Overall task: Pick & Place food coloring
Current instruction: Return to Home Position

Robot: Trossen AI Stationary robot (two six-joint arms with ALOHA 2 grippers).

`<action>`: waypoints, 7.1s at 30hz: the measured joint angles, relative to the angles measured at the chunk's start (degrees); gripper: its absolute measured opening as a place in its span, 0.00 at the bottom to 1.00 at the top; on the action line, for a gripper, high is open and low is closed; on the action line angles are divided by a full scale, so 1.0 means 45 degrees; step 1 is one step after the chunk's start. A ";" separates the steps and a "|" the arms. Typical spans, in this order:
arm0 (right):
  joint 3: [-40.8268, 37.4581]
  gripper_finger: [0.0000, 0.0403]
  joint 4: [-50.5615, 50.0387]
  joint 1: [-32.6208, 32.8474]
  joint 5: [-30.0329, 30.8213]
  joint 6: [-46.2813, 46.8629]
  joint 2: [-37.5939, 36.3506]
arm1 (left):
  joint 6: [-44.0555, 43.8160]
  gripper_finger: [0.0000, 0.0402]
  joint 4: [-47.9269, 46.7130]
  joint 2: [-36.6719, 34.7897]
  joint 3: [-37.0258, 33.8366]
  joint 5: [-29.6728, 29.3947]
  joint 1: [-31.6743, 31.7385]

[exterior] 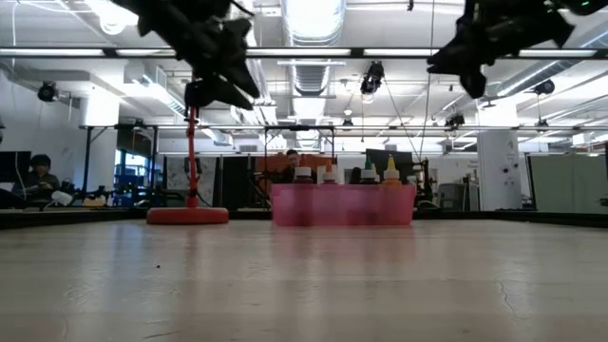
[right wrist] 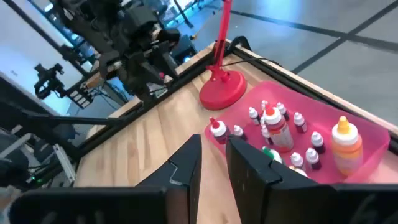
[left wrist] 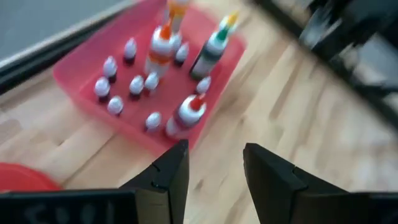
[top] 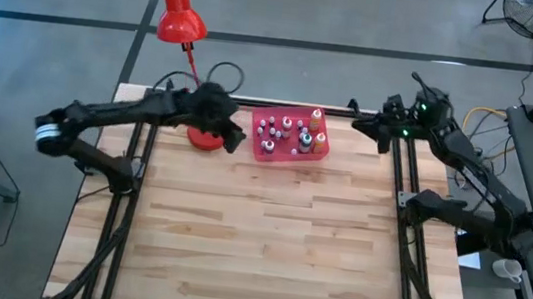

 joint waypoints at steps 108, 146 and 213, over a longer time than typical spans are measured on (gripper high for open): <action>-0.9641 0.17 0.4929 0.9420 0.3892 0.2119 -1.0782 | -0.1740 0.31 0.6234 -1.6066 -1.3283 0.0499 -0.5537; -0.9641 0.17 0.4928 1.0983 0.3901 0.2114 -1.0782 | -0.1730 0.31 0.6200 -1.5663 -1.3287 0.0502 -0.5551; -0.9636 0.17 0.4797 1.0779 0.1417 -0.3020 -1.0782 | 0.2826 0.31 0.6157 -1.5658 -1.3292 -0.0272 -0.5551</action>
